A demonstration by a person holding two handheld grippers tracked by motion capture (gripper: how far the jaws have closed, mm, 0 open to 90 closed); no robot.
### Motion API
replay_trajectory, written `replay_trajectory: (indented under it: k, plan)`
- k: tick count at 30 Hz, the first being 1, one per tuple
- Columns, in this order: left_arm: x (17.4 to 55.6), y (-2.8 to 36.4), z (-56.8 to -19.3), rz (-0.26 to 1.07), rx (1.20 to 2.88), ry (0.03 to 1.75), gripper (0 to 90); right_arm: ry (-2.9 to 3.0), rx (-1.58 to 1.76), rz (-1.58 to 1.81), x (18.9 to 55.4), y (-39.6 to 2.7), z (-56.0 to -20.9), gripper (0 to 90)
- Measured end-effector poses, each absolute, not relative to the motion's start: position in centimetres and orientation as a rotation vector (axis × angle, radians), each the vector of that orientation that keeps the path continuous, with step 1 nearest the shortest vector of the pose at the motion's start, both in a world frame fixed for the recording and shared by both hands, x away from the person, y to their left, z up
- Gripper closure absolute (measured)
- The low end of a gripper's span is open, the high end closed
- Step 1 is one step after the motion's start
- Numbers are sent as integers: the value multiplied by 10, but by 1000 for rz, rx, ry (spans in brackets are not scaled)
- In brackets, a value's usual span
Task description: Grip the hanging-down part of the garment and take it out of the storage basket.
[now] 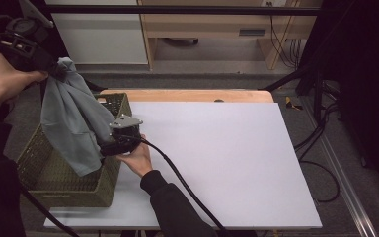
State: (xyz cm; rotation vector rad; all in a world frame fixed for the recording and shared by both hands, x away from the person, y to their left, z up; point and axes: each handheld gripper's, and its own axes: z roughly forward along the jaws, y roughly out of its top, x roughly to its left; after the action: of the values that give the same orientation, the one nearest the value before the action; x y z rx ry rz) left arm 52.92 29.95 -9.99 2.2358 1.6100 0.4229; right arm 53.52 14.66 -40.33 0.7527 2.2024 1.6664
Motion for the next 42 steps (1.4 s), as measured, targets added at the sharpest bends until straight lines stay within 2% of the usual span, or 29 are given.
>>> replay_trajectory:
  k: [3, 5, 6, 8, 9, 11, 12, 13, 16, 27, 33, 42]
  plan:
    - [529, 301, -101, 423, 2236, 1611, 818, 2234, 743, 1641, 538, 153, -405, 177]
    - [529, 302, -101, 420, 2234, 1611, 818, 2240, 734, 1637, 538, 155, -405, 198]
    - [529, 303, -101, 420, 2232, 1610, 818, 2245, 724, 1644, 536, 157, -403, 336]
    - [530, 303, -102, 421, 2229, 1616, 818, 2252, 697, 1636, 535, 159, -403, 448]
    - [530, 304, -102, 419, 2229, 1614, 818, 2252, 697, 1636, 535, 159, -403, 448]
    - [530, 304, -103, 419, 2229, 1615, 818, 2266, 659, 1614, 534, 162, -403, 640]
    - [530, 304, -103, 417, 2230, 1613, 818, 2266, 659, 1614, 534, 162, -403, 640]
    - [530, 304, -103, 416, 2230, 1613, 818, 2281, 677, 1620, 533, 161, -402, 735]
    - [530, 304, -103, 418, 2232, 1613, 818, 2303, 692, 1639, 535, 157, -401, 861]
    - [530, 303, -103, 421, 2226, 1610, 818, 2267, 699, 1743, 535, 126, -378, 891]
    - [530, 301, -105, 430, 2225, 1612, 818, 2180, 632, 1780, 525, 92, -342, 893]
    - [528, 299, -104, 436, 2216, 1600, 818, 2092, 611, 1772, 515, 49, -310, 894]
